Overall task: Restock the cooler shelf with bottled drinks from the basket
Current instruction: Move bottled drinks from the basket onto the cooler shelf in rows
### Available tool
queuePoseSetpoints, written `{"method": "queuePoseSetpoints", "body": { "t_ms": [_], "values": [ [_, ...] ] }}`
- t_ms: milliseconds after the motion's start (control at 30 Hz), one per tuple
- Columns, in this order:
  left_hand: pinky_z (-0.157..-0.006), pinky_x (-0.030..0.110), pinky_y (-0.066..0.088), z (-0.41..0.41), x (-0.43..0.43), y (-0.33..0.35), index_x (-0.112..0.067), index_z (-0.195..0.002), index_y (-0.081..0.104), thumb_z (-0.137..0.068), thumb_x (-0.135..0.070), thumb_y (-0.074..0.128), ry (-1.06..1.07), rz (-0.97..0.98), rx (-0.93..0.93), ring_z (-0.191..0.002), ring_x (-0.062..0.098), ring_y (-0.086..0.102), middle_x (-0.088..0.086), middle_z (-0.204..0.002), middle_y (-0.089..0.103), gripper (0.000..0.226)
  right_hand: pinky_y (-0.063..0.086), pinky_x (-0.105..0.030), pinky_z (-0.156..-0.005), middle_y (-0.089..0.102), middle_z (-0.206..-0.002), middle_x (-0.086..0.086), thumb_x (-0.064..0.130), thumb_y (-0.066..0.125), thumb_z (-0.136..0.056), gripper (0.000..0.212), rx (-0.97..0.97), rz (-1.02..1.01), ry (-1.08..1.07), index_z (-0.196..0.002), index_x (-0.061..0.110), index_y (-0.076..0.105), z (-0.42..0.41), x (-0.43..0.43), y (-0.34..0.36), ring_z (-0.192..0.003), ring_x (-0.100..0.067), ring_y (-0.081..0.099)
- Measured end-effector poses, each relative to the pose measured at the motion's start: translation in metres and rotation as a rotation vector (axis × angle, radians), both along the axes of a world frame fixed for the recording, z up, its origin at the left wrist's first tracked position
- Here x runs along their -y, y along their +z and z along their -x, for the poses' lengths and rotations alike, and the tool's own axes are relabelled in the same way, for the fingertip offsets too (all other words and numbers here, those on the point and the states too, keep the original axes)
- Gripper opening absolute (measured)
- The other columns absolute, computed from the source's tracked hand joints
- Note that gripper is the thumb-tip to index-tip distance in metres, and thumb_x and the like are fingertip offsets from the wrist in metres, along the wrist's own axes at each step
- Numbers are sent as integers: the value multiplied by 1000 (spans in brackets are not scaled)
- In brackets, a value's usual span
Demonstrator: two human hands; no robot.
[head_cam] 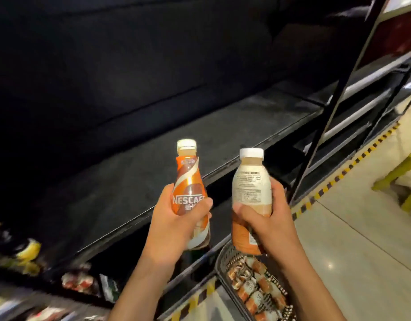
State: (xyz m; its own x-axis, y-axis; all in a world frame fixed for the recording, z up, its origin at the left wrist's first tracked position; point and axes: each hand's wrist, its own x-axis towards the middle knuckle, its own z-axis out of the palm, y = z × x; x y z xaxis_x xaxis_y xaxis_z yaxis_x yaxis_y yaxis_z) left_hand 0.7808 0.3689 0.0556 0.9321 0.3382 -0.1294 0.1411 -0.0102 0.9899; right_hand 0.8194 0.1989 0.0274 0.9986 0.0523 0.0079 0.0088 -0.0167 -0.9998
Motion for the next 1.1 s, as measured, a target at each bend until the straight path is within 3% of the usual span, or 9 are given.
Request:
{"method": "queuePoseSetpoints", "body": {
  "t_ms": [167,300,400,500,700,867,967,1100],
  "values": [
    [-79,56,58,64,-62,22,-25,-102,61,-73,-33,83,167,-29,71,-84,36,71,18,-94,70,38,53,-16,-65,65,-103,15,17,85,-73,69,82,-57,244,-123,43,46,32,-74,30,-88,0,67],
    [-80,56,58,129,-114,33,-36,-92,63,-64,-41,81,304,-64,107,-85,34,71,13,-92,71,34,56,-24,-69,66,-103,23,13,81,-78,68,106,-94,371,-126,45,46,75,-136,40,-93,-4,68],
    [-78,54,59,185,-154,38,-34,-95,63,-69,-36,84,408,-66,122,-86,34,71,15,-93,71,34,58,-32,-76,67,-108,17,17,81,-76,69,111,-101,473,-127,47,46,120,-183,44,-96,-6,68],
    [-72,45,61,242,-193,43,-27,-104,61,-77,-28,81,485,-57,156,-86,33,71,14,-94,71,33,58,-30,-75,66,-110,15,17,81,-76,70,113,-114,565,-128,46,45,166,-231,50,-96,-6,68],
    [-77,40,59,328,-269,51,-27,-102,61,-77,-26,80,634,-104,188,-84,22,71,5,-92,72,32,57,-22,-67,66,-112,9,12,81,-75,68,147,-146,632,-129,37,48,240,-324,64,-93,-5,69],
    [-76,42,59,367,-324,59,-25,-103,60,-77,-30,80,709,-107,208,-83,23,70,8,-94,70,34,54,-25,-69,70,-104,15,22,86,-69,62,187,-150,680,-116,45,54,279,-380,77,-90,-4,70],
    [-73,37,58,381,-361,62,-26,-103,60,-76,-33,81,759,-110,233,-83,21,69,8,-95,68,35,56,-32,-72,71,-104,12,30,93,-58,70,220,-138,713,-116,44,56,289,-415,85,-88,-9,71],
    [-67,28,56,389,-407,67,-26,-102,59,-75,-33,82,807,-147,266,-76,14,68,3,-90,68,35,56,-31,-72,71,-105,10,23,89,-67,65,247,-144,755,-115,50,54,290,-462,88,-88,-10,71]
  ]
}}
